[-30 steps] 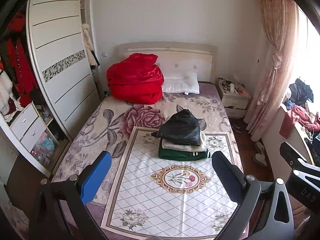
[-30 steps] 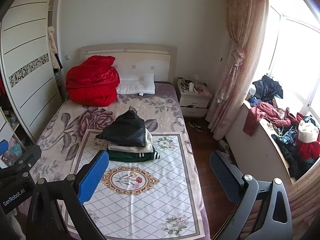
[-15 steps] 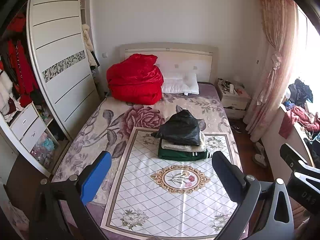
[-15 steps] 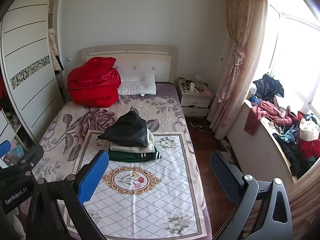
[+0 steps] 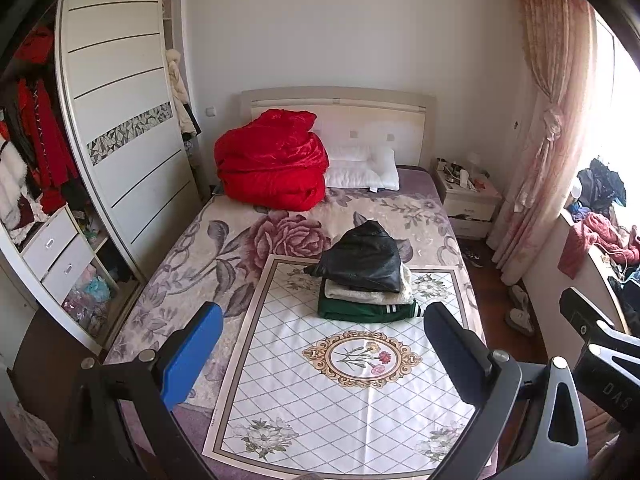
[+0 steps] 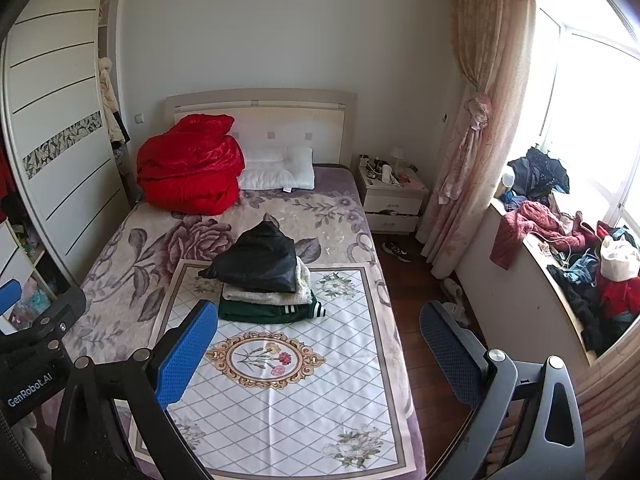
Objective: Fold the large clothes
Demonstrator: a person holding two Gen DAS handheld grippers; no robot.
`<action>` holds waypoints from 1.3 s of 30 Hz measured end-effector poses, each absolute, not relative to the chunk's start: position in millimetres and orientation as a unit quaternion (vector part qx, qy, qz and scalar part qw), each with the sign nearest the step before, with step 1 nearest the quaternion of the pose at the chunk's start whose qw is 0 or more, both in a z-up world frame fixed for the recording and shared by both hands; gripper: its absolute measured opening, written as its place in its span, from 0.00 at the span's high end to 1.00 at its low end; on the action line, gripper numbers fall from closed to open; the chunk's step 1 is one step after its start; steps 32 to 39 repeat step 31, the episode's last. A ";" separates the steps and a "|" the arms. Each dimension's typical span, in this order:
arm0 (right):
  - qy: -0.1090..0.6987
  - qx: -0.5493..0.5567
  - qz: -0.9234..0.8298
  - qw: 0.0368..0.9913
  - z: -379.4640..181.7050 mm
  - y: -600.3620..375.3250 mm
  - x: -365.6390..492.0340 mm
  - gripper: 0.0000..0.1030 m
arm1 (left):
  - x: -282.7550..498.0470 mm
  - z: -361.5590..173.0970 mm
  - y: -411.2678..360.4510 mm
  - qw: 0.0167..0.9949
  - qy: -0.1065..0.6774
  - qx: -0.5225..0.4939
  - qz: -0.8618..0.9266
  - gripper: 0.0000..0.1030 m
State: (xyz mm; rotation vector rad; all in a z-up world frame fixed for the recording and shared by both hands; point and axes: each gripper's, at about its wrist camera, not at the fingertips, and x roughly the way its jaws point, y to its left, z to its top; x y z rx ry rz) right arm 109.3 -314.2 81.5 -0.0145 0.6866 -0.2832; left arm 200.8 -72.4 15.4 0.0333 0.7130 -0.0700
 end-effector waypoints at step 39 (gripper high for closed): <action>0.335 -0.005 -0.137 0.932 80.4 -306.4 105.4 0.01 | 195.3 17.5 -71.3 0.939 0.344 0.013 -0.028 0.00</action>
